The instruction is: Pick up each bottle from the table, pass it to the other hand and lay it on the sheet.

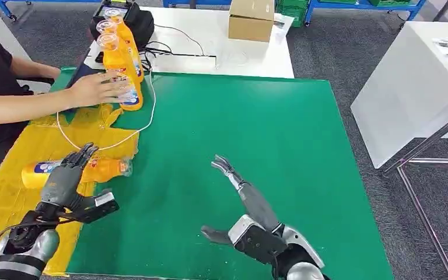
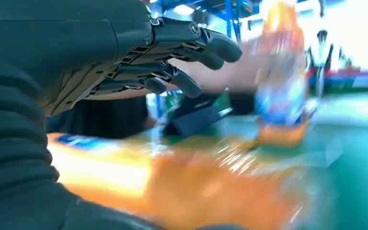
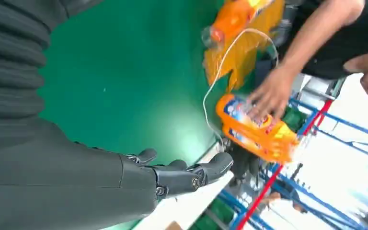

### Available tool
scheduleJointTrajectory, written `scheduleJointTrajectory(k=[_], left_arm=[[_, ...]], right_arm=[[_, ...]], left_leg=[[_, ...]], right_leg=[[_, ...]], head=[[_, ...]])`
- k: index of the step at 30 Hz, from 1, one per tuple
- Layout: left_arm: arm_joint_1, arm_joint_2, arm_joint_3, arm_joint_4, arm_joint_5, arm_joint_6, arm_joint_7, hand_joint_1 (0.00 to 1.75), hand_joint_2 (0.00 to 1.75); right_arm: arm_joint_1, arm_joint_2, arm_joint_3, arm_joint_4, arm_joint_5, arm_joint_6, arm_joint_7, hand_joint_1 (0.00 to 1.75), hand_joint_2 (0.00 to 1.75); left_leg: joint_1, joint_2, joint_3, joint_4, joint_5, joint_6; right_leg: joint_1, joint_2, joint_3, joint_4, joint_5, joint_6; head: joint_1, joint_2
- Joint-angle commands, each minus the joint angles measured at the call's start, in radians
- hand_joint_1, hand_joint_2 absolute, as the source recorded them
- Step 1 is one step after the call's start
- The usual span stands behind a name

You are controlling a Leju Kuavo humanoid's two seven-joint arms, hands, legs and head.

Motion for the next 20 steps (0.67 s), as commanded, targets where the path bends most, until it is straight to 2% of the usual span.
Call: scheduleJointTrajectory(k=[1, 2, 5, 9, 10, 15, 20], left_arm=[[0.118, -0.223, 0.183, -0.529, 0.520, -0.295, -0.140, 0.00, 0.00], [0.150, -0.239, 0.195, -0.592, 0.585, -0.330, -0.184, 0.00, 0.00], [0.200, -0.266, 0.165, -0.685, 0.632, -0.419, -0.183, 0.00, 0.00], [0.233, -0.270, 0.093, -0.712, 0.661, -0.463, -0.194, 0.00, 0.00], [0.244, -0.270, 0.082, -0.720, 0.664, -0.463, -0.204, 0.00, 0.00], [0.304, -0.305, 0.011, -0.752, 0.688, -0.485, -0.223, 0.00, 0.00], [0.305, -0.284, -0.051, -0.753, 0.683, -0.479, -0.225, 0.00, 0.00]], right_arm=[[0.108, 0.099, -0.091, -0.146, 0.031, -0.070, -0.174, 0.00, 0.00], [0.112, 0.120, -0.099, -0.168, 0.048, -0.079, -0.178, 0.00, 0.00], [0.123, 0.150, -0.134, -0.204, 0.062, -0.097, -0.215, 0.00, 0.00], [0.128, 0.176, -0.172, -0.224, 0.065, -0.100, -0.245, 0.00, 0.00], [0.129, 0.177, -0.171, -0.228, 0.061, -0.088, -0.249, 0.00, 0.00], [0.170, 0.165, -0.160, -0.258, 0.108, -0.103, -0.258, 0.00, 0.00], [0.198, 0.139, -0.140, -0.265, 0.135, -0.113, -0.263, 0.00, 0.00]], left_leg=[[-0.001, -0.001, -0.003, 0.001, 0.000, 0.002], [-0.002, 0.000, -0.001, 0.001, -0.002, 0.003], [-0.002, 0.003, 0.001, 0.001, -0.003, 0.003], [-0.002, 0.000, 0.001, 0.000, -0.001, 0.002], [-0.001, 0.000, -0.001, 0.000, 0.000, 0.001], [-0.002, 0.001, 0.002, -0.002, -0.002, 0.003], [-0.002, -0.001, 0.002, -0.002, -0.002, 0.002]], right_leg=[[0.000, -0.002, 0.000, 0.000, -0.001, -0.002], [-0.001, -0.001, 0.002, 0.001, -0.002, -0.004], [-0.001, 0.002, 0.003, 0.001, -0.002, -0.005], [0.000, -0.001, 0.001, 0.000, -0.001, -0.004], [0.000, -0.001, -0.008, 0.000, -0.001, -0.003], [-0.001, -0.001, -0.006, -0.002, -0.002, -0.005], [-0.001, -0.002, -0.005, -0.002, -0.002, -0.005]], head=[[0.000, 0.000], [0.000, 0.000], [0.000, 0.000], [0.000, 0.000], [0.000, 0.000], [0.000, 0.000], [0.000, 0.000]])
